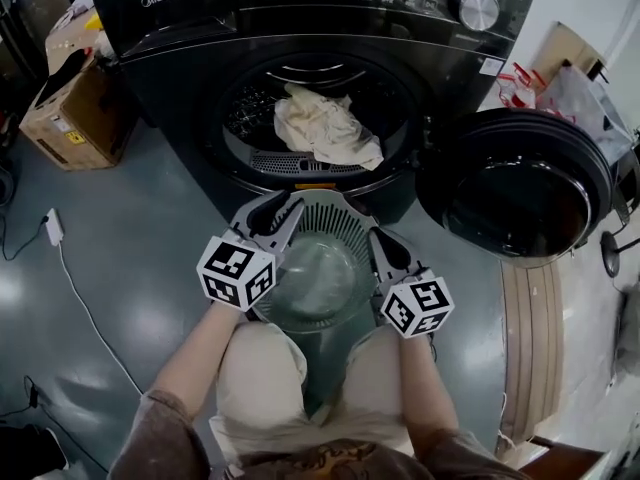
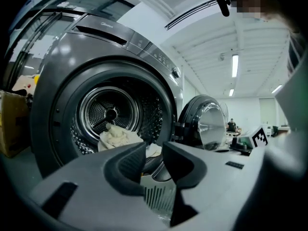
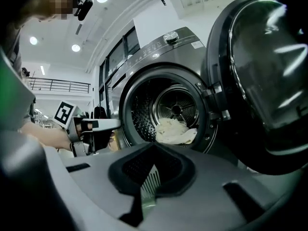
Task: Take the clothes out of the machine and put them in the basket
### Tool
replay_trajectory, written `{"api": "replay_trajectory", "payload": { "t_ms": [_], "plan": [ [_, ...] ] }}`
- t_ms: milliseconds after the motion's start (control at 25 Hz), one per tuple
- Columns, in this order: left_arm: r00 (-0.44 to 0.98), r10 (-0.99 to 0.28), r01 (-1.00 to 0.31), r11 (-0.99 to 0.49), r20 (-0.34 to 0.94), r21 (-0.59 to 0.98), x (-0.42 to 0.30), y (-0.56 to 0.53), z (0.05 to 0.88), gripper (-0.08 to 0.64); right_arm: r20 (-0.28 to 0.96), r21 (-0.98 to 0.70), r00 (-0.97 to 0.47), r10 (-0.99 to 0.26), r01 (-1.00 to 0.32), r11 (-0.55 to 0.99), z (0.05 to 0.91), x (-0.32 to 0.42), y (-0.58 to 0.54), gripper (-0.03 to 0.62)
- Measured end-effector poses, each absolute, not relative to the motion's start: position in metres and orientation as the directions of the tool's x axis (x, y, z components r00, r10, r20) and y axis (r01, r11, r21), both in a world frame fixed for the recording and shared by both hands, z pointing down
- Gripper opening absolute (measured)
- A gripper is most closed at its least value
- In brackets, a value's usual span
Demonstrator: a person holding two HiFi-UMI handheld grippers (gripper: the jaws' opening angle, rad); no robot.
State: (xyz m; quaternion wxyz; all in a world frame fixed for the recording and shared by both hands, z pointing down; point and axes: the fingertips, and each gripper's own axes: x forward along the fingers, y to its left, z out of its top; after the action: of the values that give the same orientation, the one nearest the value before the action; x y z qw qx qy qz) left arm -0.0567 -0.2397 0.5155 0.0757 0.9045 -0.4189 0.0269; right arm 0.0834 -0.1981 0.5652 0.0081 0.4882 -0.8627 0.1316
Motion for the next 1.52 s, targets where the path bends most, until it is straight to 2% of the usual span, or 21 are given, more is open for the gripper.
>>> {"api": "replay_trajectory", "payload": {
  "t_ms": [80, 200, 240, 560, 920, 1240, 1360, 1520],
  "plan": [
    [0.65, -0.751, -0.76, -0.638, 0.118, 0.122, -0.052, -0.244, 0.519, 0.159, 0.125, -0.22, -0.531, -0.838, -0.838, 0.499, 0.564, 0.082, -0.193, -0.005],
    [0.656, -0.743, -0.754, -0.644, 0.13, 0.128, -0.041, -0.255, 0.53, 0.325, 0.1, -0.249, -0.535, -0.839, -0.83, 0.5, 0.559, 0.085, -0.188, -0.005],
    [0.659, -0.739, -0.752, -0.647, 0.138, 0.126, -0.037, -0.26, 0.534, 0.35, 0.097, -0.254, -0.535, -0.839, -0.829, 0.499, 0.558, 0.085, -0.187, -0.005],
    [0.621, -0.759, -0.778, -0.627, 0.198, 0.039, -0.013, -0.333, 0.569, 0.37, 0.134, -0.223, -0.536, -0.834, -0.836, 0.501, 0.564, 0.087, -0.186, -0.005],
    [0.571, -0.747, -0.766, -0.634, 0.341, -0.106, 0.014, -0.398, 0.602, 0.402, 0.114, -0.28, -0.5, -0.858, -0.845, 0.455, 0.56, 0.104, -0.189, -0.005],
    [0.497, -0.726, -0.78, -0.614, 0.476, -0.123, 0.016, -0.428, 0.634, 0.4, 0.126, -0.253, -0.502, -0.856, -0.85, 0.462, 0.56, 0.1, -0.188, -0.005],
    [0.496, -0.717, -0.777, -0.618, 0.489, -0.119, 0.017, -0.429, 0.637, 0.327, 0.128, -0.256, -0.504, -0.854, -0.849, 0.463, 0.561, 0.099, -0.189, -0.005],
    [0.502, -0.713, -0.786, -0.612, 0.49, -0.085, 0.016, -0.427, 0.634, 0.156, 0.133, -0.257, -0.499, -0.856, -0.852, 0.457, 0.563, 0.099, -0.19, -0.005]
  ]
}}
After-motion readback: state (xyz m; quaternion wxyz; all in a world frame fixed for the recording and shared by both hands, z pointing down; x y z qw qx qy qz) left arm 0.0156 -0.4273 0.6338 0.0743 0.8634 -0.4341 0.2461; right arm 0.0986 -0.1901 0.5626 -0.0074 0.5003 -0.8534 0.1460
